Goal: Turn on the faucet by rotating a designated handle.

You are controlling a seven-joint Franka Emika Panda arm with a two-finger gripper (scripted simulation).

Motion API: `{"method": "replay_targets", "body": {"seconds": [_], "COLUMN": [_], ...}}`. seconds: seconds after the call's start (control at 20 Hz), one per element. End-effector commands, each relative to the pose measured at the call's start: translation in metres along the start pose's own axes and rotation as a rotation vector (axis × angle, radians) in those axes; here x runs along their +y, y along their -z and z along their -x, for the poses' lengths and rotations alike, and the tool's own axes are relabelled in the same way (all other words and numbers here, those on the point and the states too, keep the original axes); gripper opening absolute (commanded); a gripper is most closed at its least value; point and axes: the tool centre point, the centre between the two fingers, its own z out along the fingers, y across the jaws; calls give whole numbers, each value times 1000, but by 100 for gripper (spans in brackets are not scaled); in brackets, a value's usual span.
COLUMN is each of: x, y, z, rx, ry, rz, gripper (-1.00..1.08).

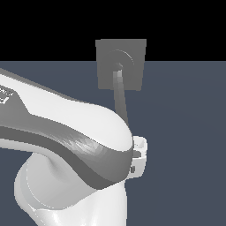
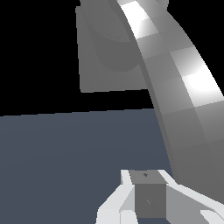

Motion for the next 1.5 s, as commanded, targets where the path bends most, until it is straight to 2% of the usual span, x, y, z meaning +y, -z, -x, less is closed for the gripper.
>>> {"method": "replay_targets", "body": {"seconds": [0.0, 0.55, 0.6, 0.65, 1.45], "x": [26, 69, 69, 62, 108], "y": [-5, -4, -4, 3, 2], "z": [-13, -17, -17, -5, -51], "rx": [28, 27, 27, 2, 13], "ry": [6, 8, 8, 3, 5], "rz": [30, 30, 30, 27, 29], "gripper": [-100, -100, -100, -100, -100]}}
